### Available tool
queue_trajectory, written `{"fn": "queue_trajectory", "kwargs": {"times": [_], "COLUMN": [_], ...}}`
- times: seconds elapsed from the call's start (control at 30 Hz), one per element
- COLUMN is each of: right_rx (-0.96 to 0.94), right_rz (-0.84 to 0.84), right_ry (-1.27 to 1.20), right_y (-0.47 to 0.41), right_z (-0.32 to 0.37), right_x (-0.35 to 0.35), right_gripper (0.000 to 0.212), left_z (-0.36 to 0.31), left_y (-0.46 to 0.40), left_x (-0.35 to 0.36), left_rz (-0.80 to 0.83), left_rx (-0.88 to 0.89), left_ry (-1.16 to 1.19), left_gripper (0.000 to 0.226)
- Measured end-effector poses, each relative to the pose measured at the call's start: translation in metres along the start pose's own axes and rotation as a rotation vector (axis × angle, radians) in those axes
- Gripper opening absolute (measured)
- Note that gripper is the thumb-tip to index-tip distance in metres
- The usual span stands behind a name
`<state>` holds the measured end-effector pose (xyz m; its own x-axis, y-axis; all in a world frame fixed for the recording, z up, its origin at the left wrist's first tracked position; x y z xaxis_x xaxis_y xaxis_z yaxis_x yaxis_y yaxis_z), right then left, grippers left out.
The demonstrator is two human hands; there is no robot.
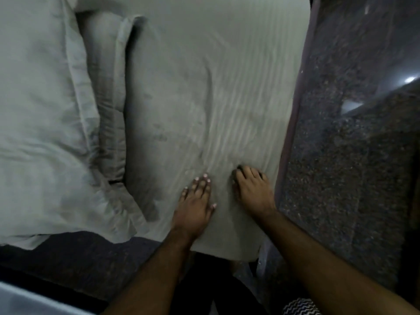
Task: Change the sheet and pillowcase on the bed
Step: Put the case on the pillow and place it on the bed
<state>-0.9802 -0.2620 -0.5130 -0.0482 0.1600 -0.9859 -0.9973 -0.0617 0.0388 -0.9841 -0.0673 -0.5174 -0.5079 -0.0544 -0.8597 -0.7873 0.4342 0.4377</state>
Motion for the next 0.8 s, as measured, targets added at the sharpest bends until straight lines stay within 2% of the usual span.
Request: {"fn": "queue_trajectory", "kwargs": {"times": [0.1,0.2,0.3,0.4,0.5,0.6,0.7,0.73,0.77,0.8], "right_rx": [-0.129,-0.324,-0.486,-0.568,-0.516,-0.291,-0.018,-0.012,-0.094,-0.259], "right_rz": [0.057,0.188,0.185,0.084,0.007,-0.11,-0.011,0.013,0.029,0.045], "right_ry": [-0.063,-0.071,-0.006,0.003,-0.058,0.028,0.035,0.032,0.026,0.039], "right_y": [-0.042,-0.086,-0.128,-0.172,-0.249,-0.348,-0.424,-0.438,-0.448,-0.445], "right_z": [0.016,0.038,0.043,0.017,-0.051,-0.131,-0.188,-0.194,-0.203,-0.208], "right_x": [0.0,0.012,0.031,0.039,0.038,0.021,-0.007,-0.014,-0.021,-0.024], "right_gripper": [0.045,0.052,0.057,0.06,0.062,0.064,0.068,0.069,0.069,0.07], "left_z": [0.012,0.026,0.04,0.038,0.013,-0.019,-0.05,-0.056,-0.064,-0.067], "left_y": [-0.032,-0.065,-0.09,-0.114,-0.147,-0.201,-0.271,-0.295,-0.323,-0.342], "left_x": [-0.015,-0.029,-0.024,-0.018,-0.022,-0.038,-0.062,-0.072,-0.084,-0.093], "left_rz": [-0.121,-0.228,-0.369,-0.393,-0.368,-0.37,-0.402,-0.425,-0.439,-0.466], "left_rx": [-0.213,-0.385,-0.485,-0.581,-0.625,-0.585,-0.675,-0.732,-0.778,-0.815], "left_ry": [0.237,0.36,0.342,0.211,0.095,0.002,0.02,0.048,0.08,0.093], "left_gripper": [0.073,0.075,0.071,0.073,0.074,0.075,0.08,0.079,0.077,0.074]}}
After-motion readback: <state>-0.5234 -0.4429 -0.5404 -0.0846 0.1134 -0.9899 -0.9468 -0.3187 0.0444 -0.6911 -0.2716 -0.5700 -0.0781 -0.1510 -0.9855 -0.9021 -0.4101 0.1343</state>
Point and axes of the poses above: each hand's wrist, its own y-axis away from the middle knuckle, its own x-axis out of the palm, z = x × y, the point moved 3 cm from there along -y, towards the middle knuckle, and after that the axes turned 1 degree about -z, right-handed, at the moved point
